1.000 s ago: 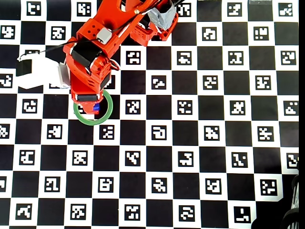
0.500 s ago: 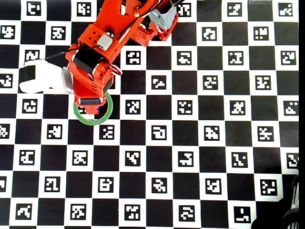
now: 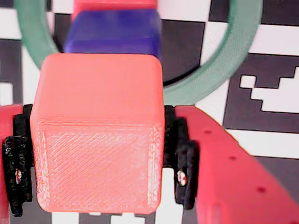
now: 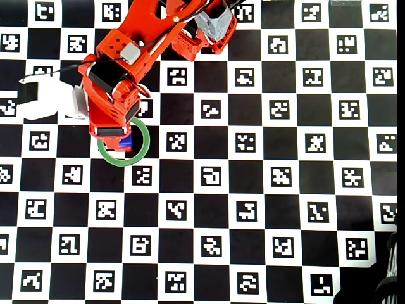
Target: Grab the red cube then put it in the green circle then put the blue cube on top and finally the orange cube on top
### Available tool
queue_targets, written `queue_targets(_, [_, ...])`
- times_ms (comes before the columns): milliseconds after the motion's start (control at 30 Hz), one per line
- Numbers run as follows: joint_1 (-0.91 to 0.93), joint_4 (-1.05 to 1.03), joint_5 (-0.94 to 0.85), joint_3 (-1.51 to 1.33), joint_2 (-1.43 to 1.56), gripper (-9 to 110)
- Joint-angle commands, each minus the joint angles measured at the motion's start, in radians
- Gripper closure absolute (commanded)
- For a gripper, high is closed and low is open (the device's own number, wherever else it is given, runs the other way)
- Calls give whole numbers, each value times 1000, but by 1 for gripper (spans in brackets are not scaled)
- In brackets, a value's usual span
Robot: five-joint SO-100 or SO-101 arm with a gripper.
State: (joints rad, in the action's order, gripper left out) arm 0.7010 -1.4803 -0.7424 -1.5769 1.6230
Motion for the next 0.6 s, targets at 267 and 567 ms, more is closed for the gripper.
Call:
queue_targets(267, [2,-6,2,-23,32,101])
queue_targets(567, [-37,-12,46,-23,44,101])
